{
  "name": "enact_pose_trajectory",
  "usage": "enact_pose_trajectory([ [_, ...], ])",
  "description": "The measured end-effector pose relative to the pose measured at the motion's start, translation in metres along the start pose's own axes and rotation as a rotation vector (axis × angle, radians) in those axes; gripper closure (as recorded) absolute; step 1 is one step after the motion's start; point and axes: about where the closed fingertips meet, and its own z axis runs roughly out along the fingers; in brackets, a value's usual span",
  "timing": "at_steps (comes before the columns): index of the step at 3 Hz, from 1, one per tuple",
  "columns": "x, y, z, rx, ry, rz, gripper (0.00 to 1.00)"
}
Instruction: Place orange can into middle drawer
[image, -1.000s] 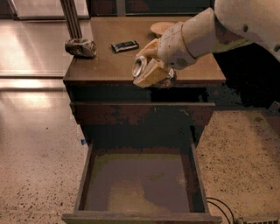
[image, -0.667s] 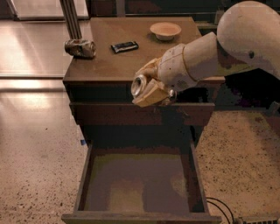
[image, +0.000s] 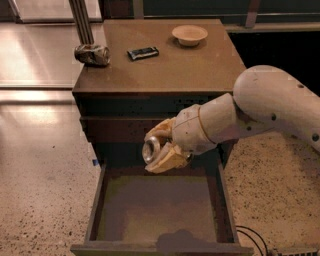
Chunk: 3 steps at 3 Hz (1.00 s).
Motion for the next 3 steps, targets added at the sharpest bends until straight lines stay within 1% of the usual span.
enact_pose_trajectory([
  [1,0.0,0.0,0.0,0.0,0.0,0.0,1.0],
  [2,0.018,0.006,0.023,0.0,-0.076,0.022,1.0],
  [3,0.037,0.01,0.049,0.003,-0.17,0.039,1.0],
])
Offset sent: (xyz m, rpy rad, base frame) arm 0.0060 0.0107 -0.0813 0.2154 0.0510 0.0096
